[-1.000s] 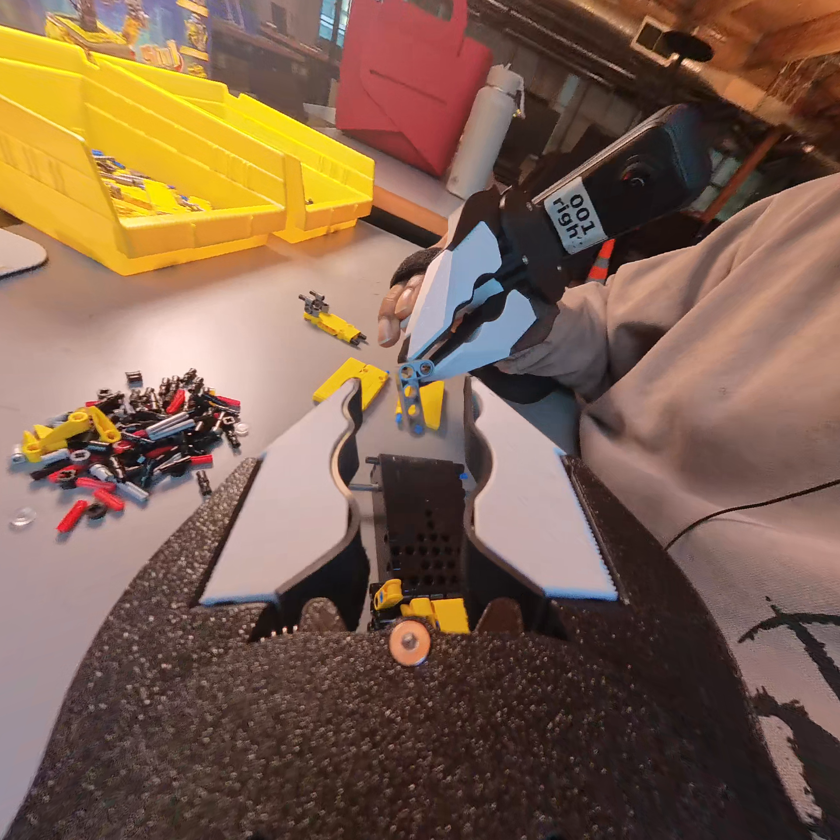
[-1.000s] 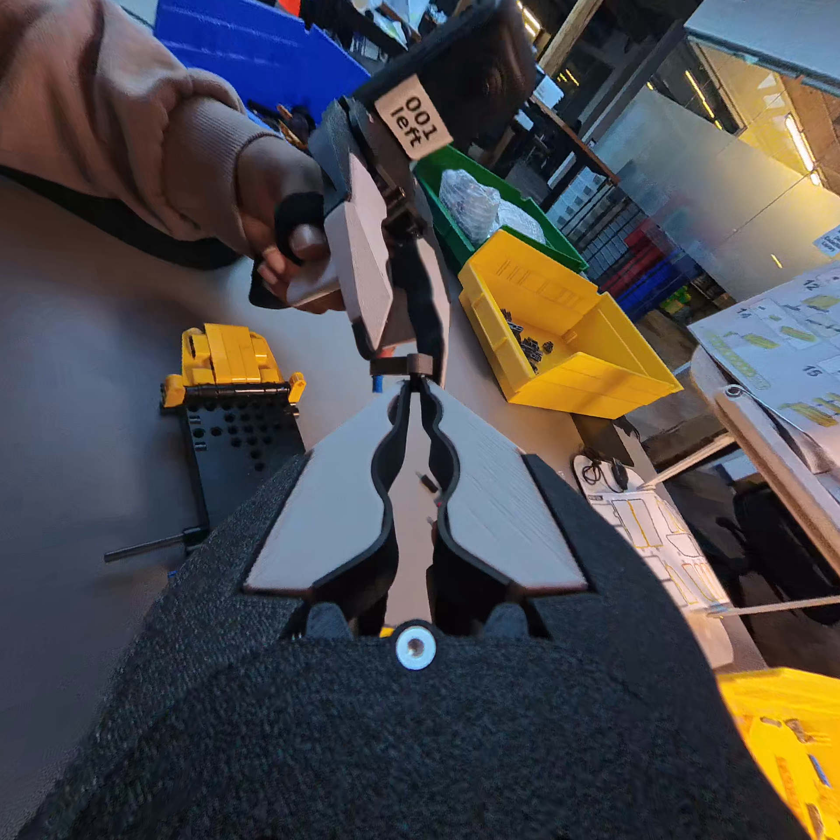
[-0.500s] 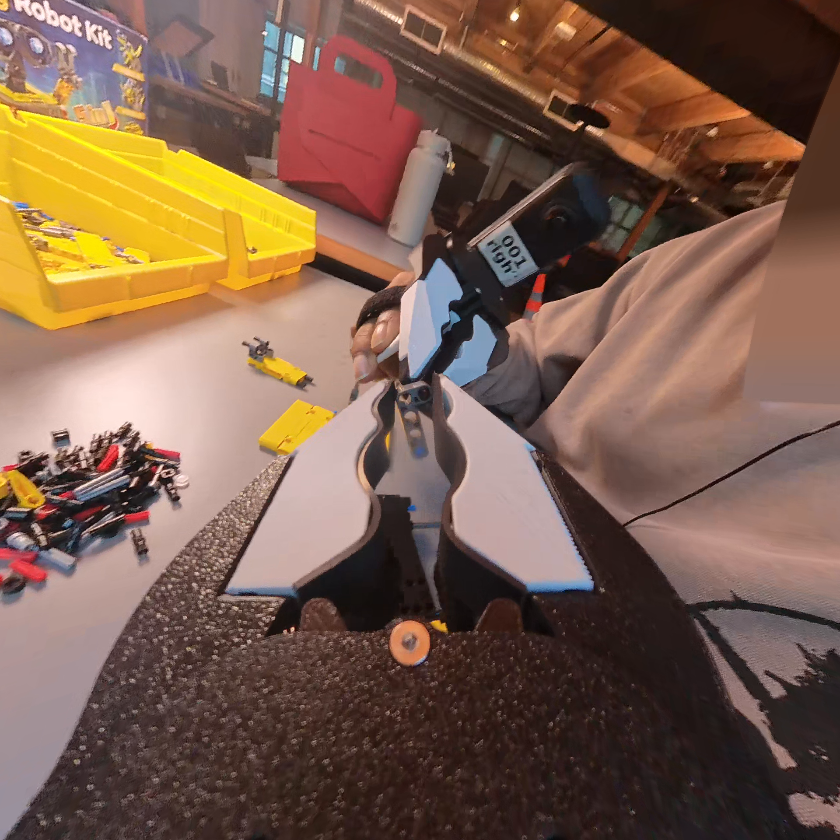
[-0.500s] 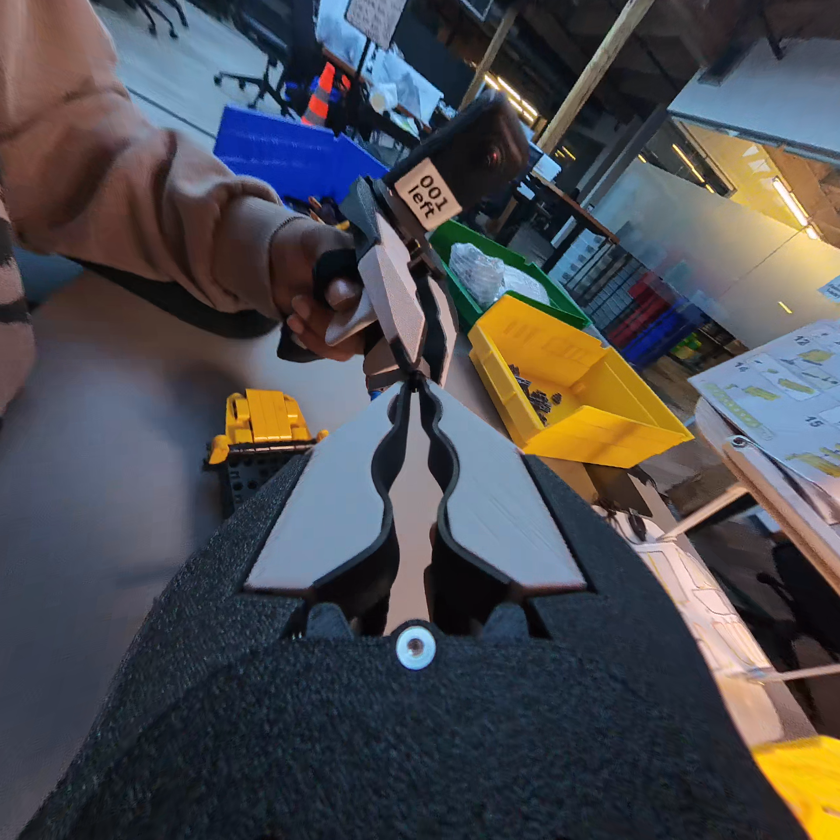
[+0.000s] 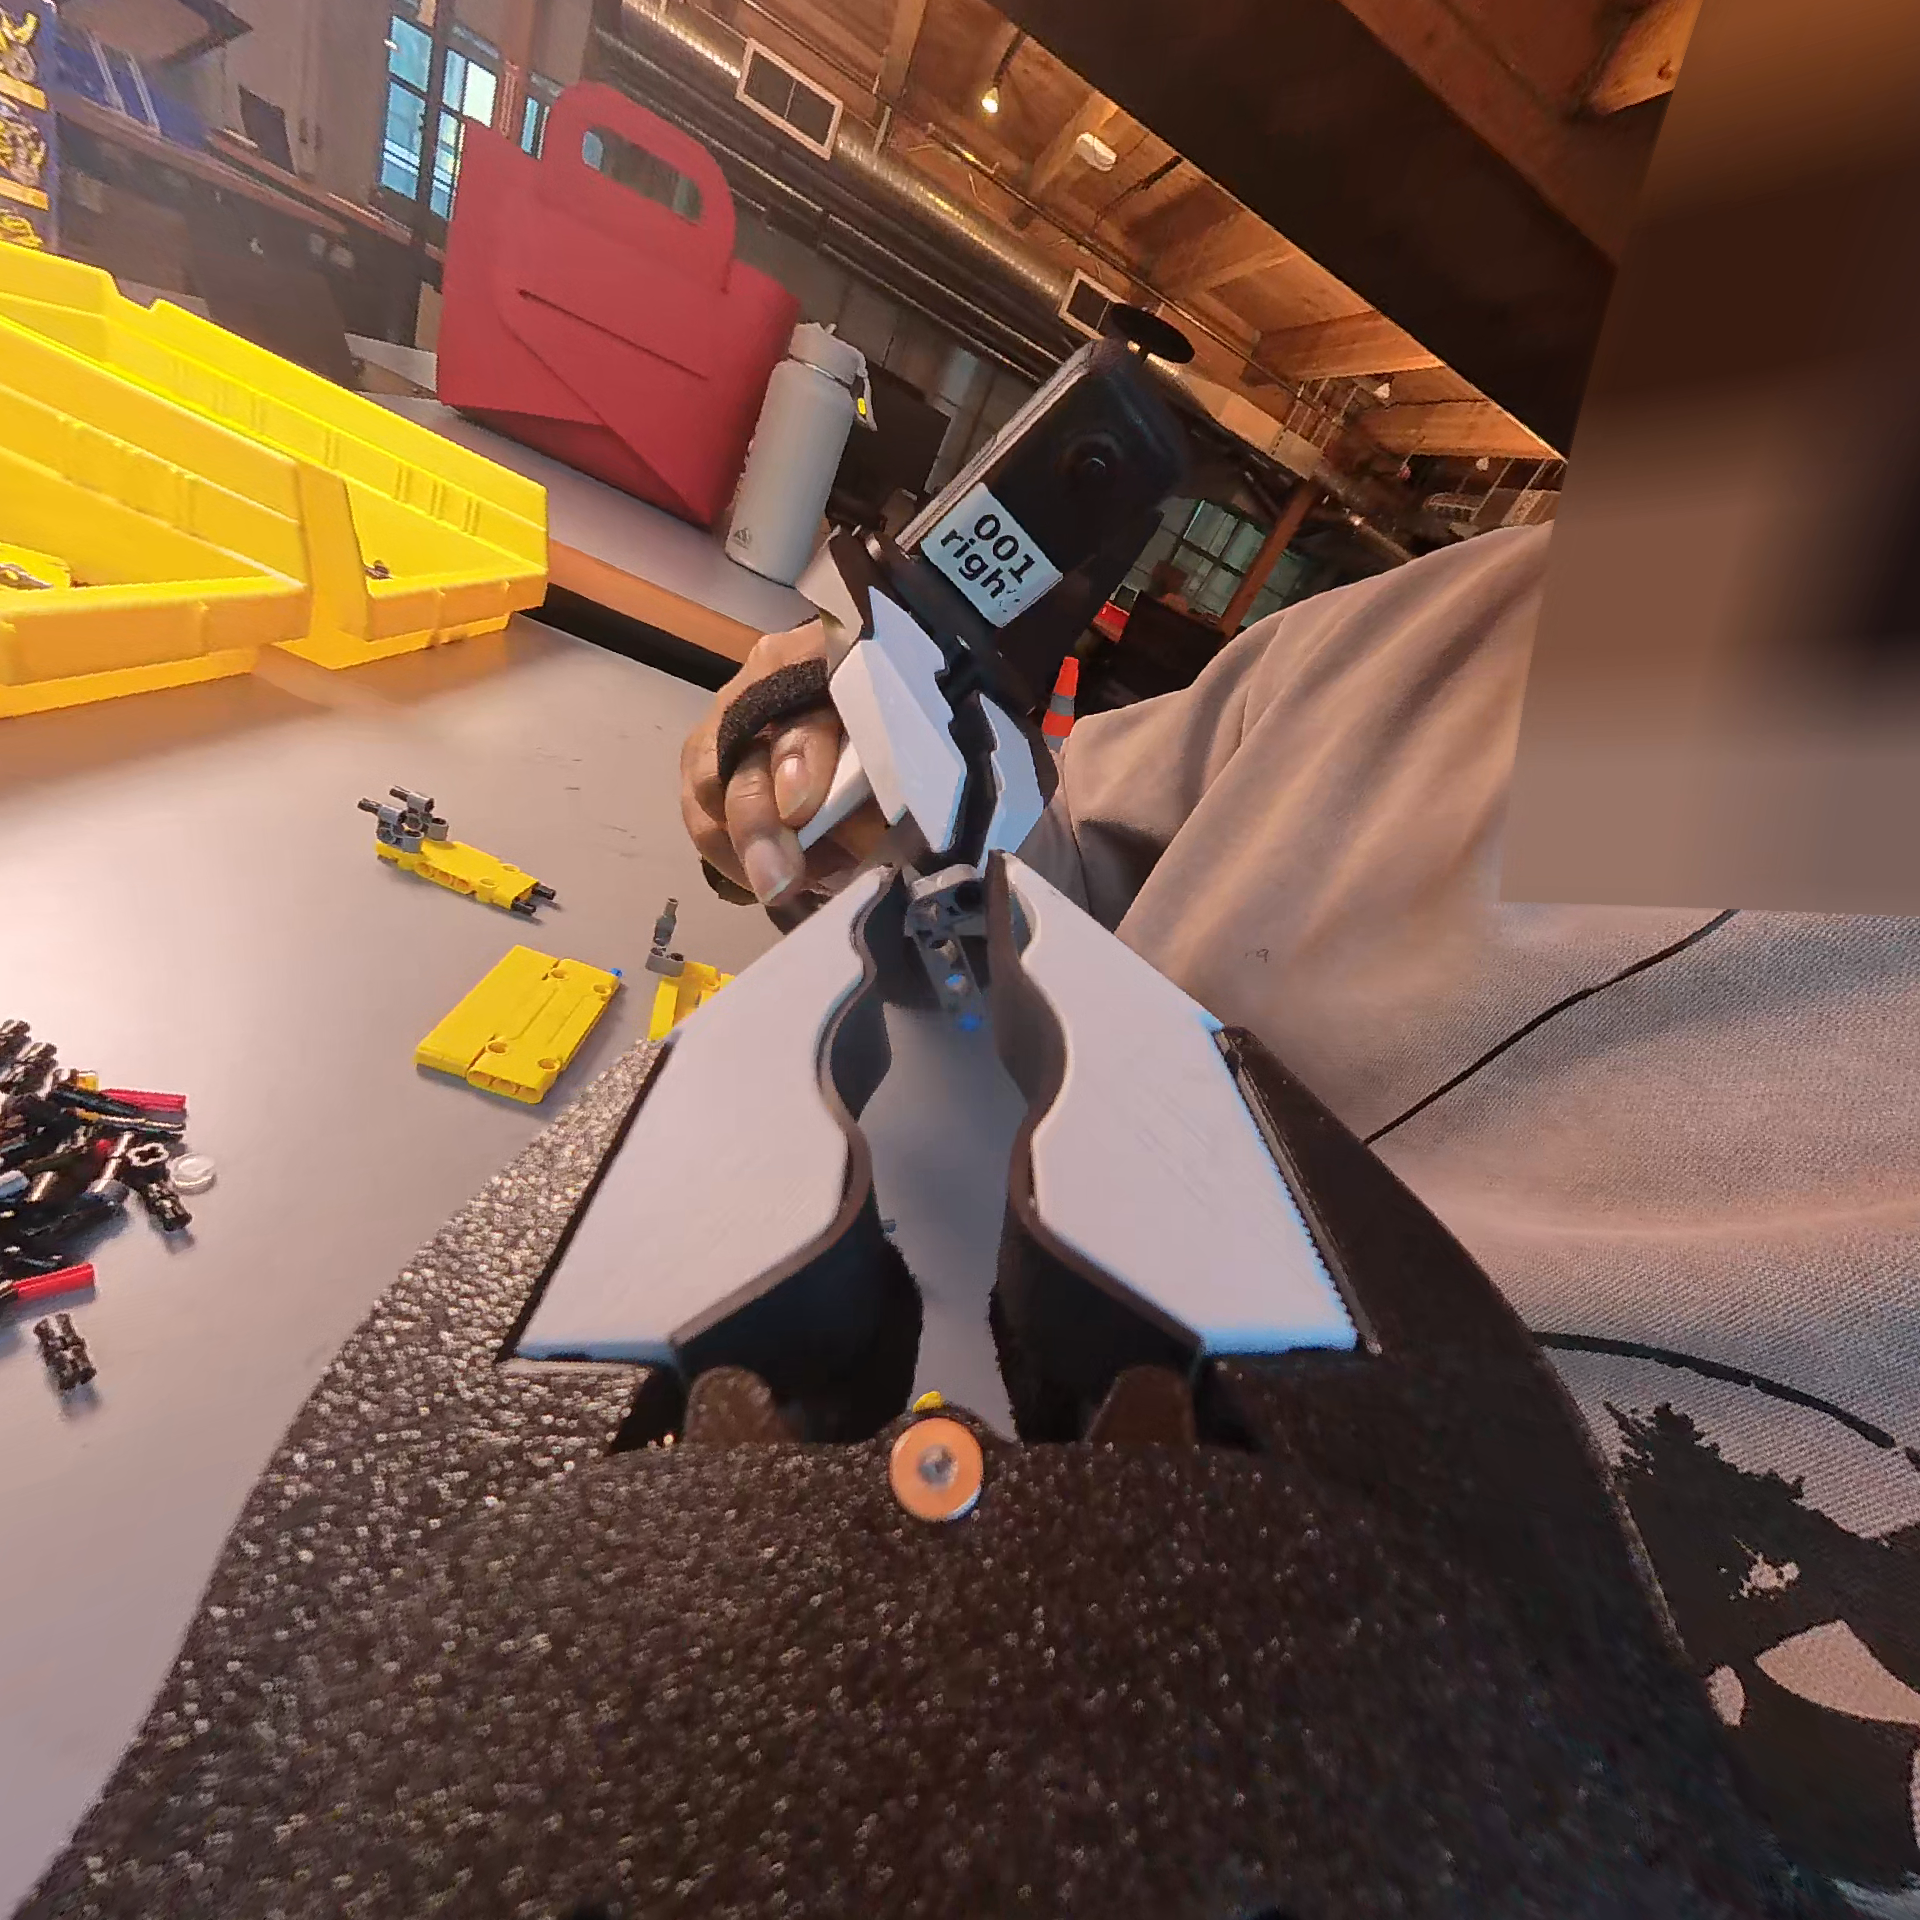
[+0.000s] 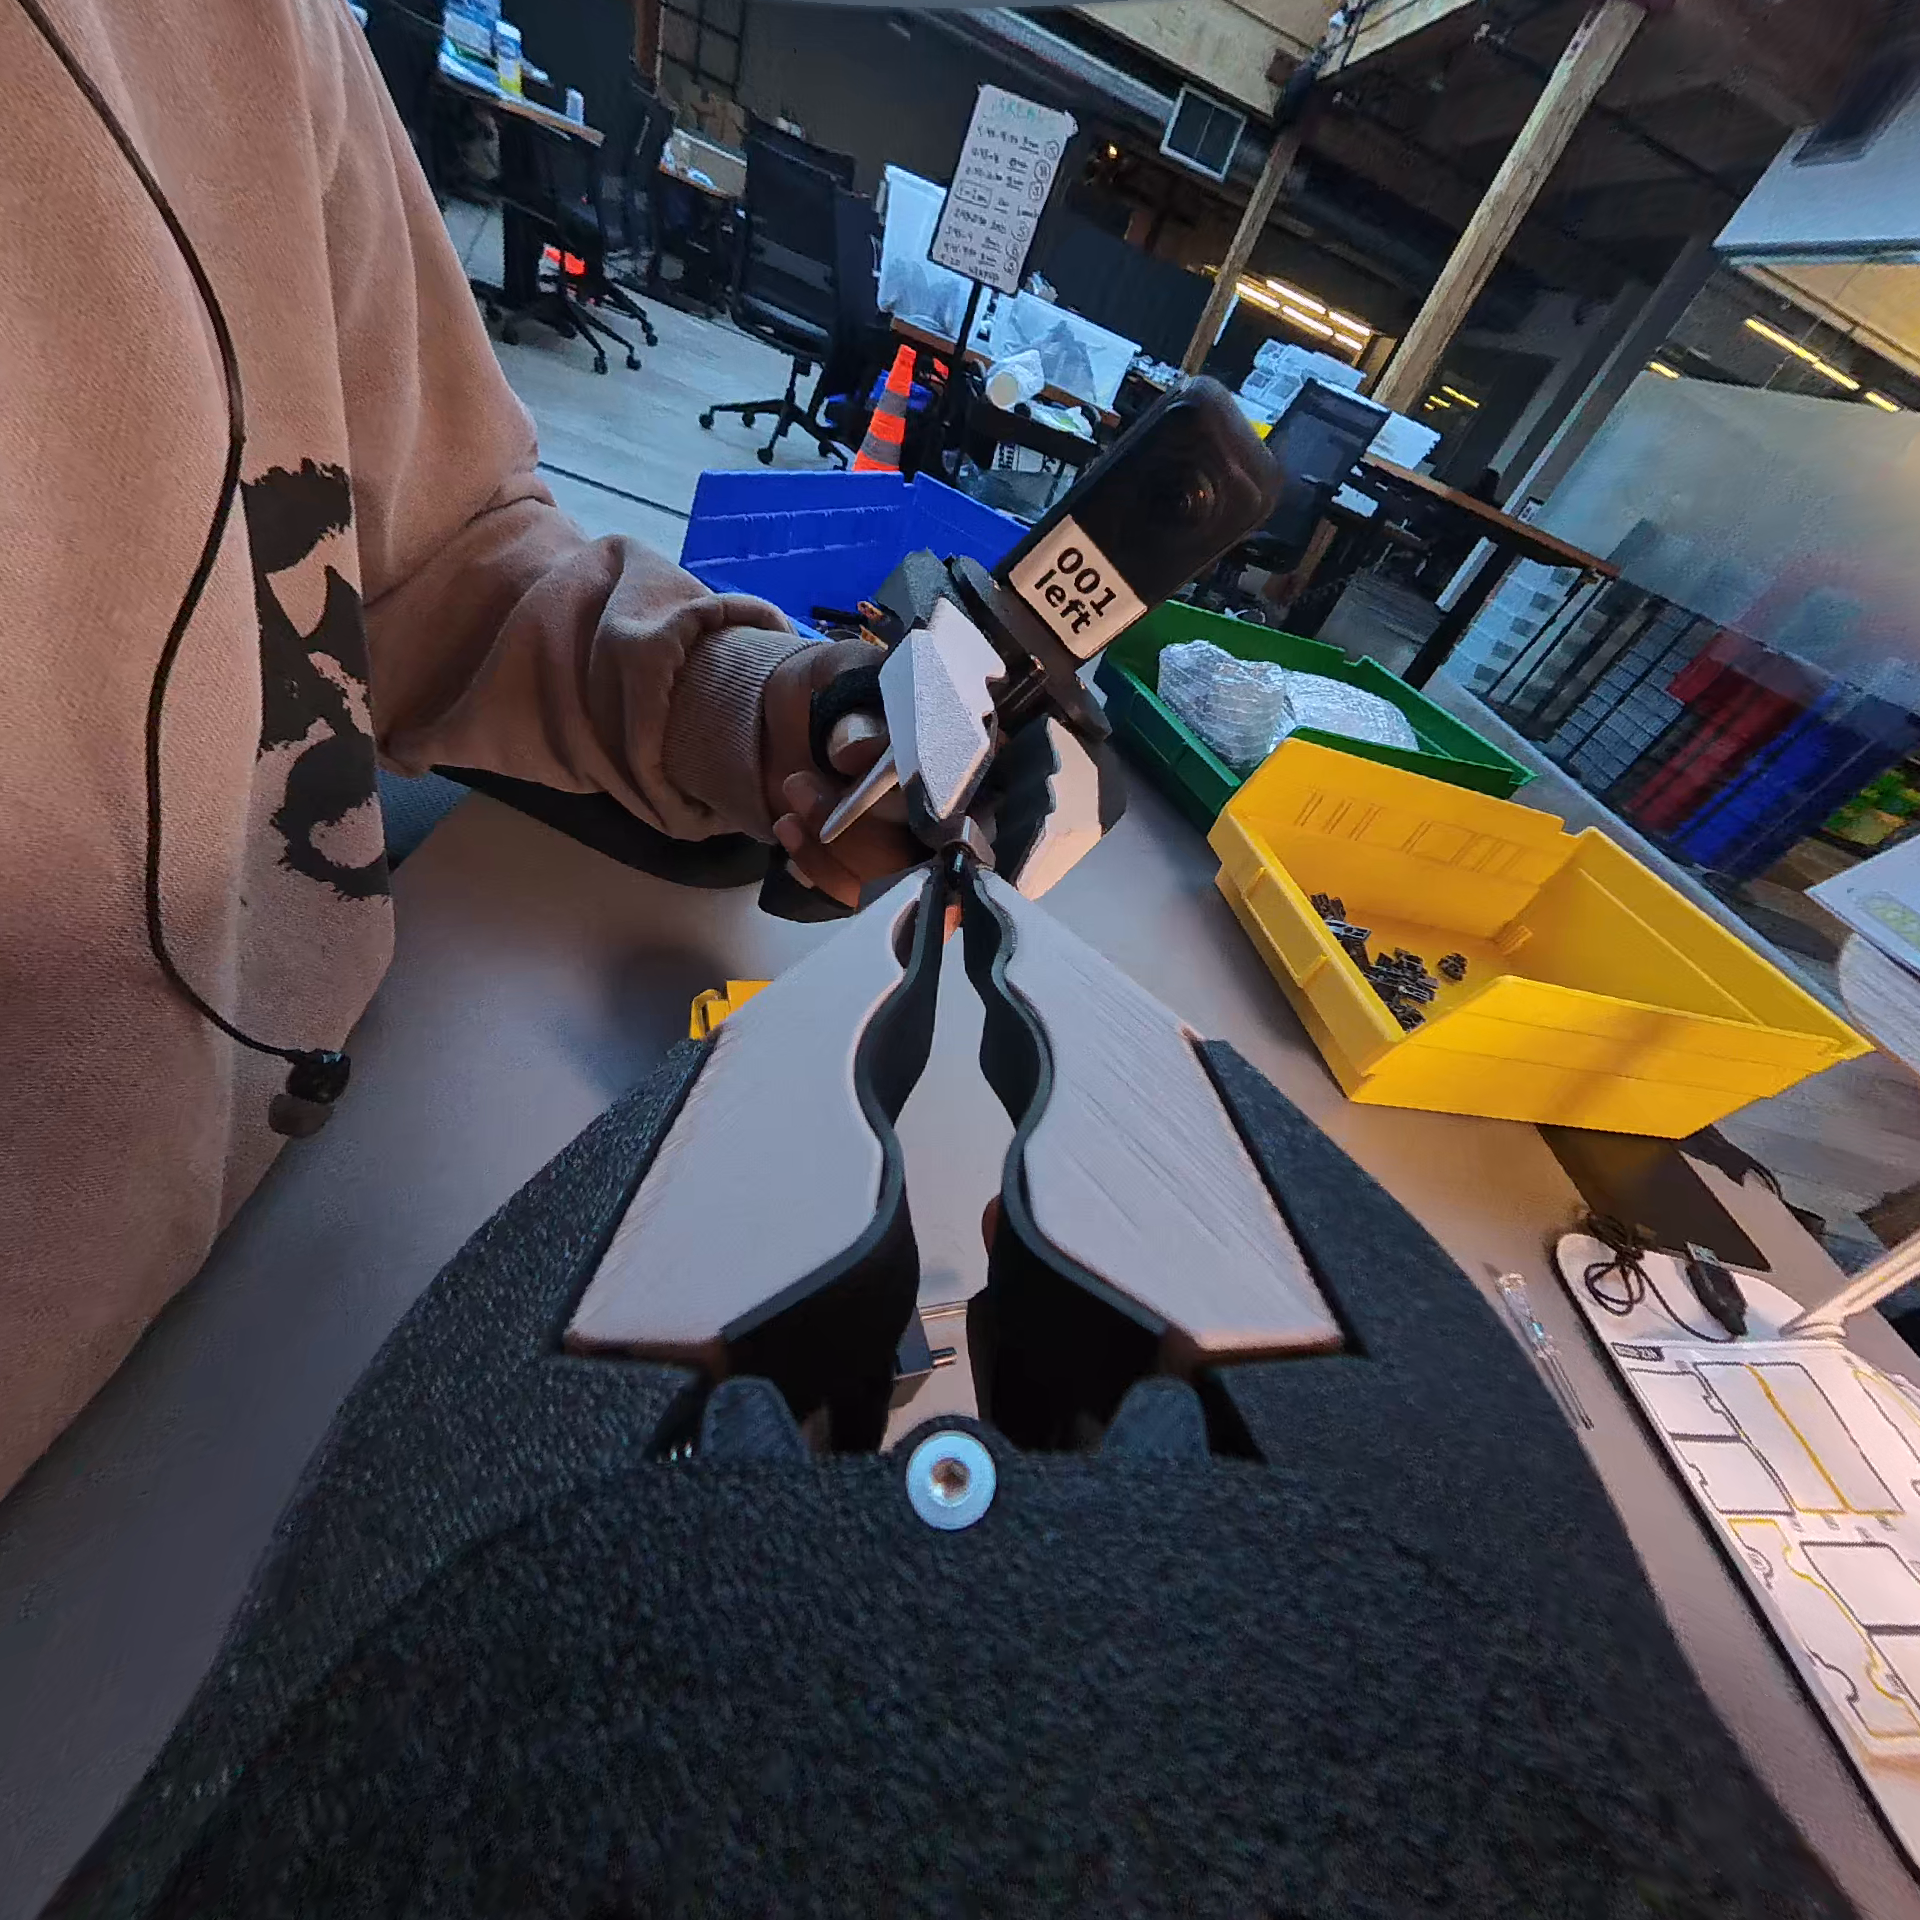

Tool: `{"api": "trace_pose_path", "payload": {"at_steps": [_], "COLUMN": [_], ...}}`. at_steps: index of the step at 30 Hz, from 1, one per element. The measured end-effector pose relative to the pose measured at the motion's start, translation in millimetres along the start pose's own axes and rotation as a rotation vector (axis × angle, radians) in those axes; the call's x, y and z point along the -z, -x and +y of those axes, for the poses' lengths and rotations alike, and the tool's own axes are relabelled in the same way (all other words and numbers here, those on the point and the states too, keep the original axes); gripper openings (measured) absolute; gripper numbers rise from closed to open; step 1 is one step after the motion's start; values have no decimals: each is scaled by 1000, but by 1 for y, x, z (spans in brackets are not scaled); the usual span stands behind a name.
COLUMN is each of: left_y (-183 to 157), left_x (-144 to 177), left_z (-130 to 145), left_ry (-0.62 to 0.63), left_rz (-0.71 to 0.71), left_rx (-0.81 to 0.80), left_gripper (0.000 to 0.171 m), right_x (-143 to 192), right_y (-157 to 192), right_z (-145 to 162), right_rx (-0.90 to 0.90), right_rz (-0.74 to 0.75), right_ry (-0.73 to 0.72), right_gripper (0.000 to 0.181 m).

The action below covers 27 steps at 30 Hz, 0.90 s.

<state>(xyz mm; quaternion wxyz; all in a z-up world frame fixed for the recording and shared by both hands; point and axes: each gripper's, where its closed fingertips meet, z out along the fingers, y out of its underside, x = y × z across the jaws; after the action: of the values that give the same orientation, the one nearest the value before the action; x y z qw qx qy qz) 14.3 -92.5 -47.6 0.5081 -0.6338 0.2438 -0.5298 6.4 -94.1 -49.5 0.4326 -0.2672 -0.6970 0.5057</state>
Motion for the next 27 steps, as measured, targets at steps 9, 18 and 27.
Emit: {"api": "trace_pose_path", "payload": {"at_steps": [9, 18, 27], "left_y": [7, 3, 2], "left_x": [18, 7, 5], "left_z": [-19, -5, -2], "left_ry": [-123, -92, -90], "left_rz": [3, 52, 67], "left_rx": [16, 95, 148], "left_gripper": [15, 15, 15], "right_x": [6, -6, -10], "right_y": [-6, -11, -4], "right_z": [5, -4, -2], "right_rx": [44, 143, 265], "right_rz": [54, 134, 140], "right_ry": [5, 28, 75], "right_gripper": [0, 19, 4]}}
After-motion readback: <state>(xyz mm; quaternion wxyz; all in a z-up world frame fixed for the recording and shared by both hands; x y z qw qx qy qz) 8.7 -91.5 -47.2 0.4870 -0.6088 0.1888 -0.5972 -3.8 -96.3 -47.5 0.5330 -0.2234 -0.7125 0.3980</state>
